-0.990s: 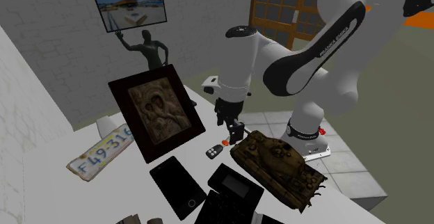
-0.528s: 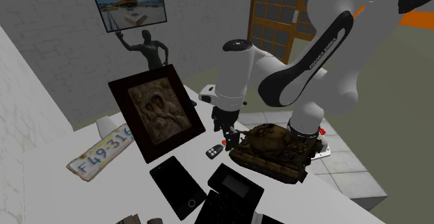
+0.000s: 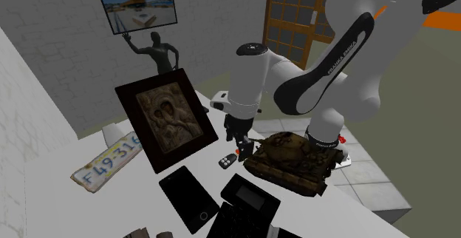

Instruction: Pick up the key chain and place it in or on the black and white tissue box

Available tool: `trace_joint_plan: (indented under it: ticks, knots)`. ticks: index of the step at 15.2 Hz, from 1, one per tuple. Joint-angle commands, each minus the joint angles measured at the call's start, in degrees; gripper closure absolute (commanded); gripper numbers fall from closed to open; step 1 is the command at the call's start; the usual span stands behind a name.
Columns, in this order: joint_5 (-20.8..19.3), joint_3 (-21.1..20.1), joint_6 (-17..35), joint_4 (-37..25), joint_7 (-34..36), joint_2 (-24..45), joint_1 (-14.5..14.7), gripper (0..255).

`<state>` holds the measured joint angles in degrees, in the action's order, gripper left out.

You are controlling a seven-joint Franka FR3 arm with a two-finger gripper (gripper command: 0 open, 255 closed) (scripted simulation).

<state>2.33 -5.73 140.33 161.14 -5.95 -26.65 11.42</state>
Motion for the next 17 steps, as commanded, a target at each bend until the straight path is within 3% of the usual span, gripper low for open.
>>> trace_joint_plan:
  ticks: [1,9,17]
  knots:
    - [-0.07,-0.27,-0.28,0.67,0.09,0.76,0.15,255]
    - [-0.05,-0.13,-0.65,1.05,-0.07,0.01,0.14,255]
    - [0.00,0.28,-8.94,-2.18,-0.32,-5.04,0.27,255]
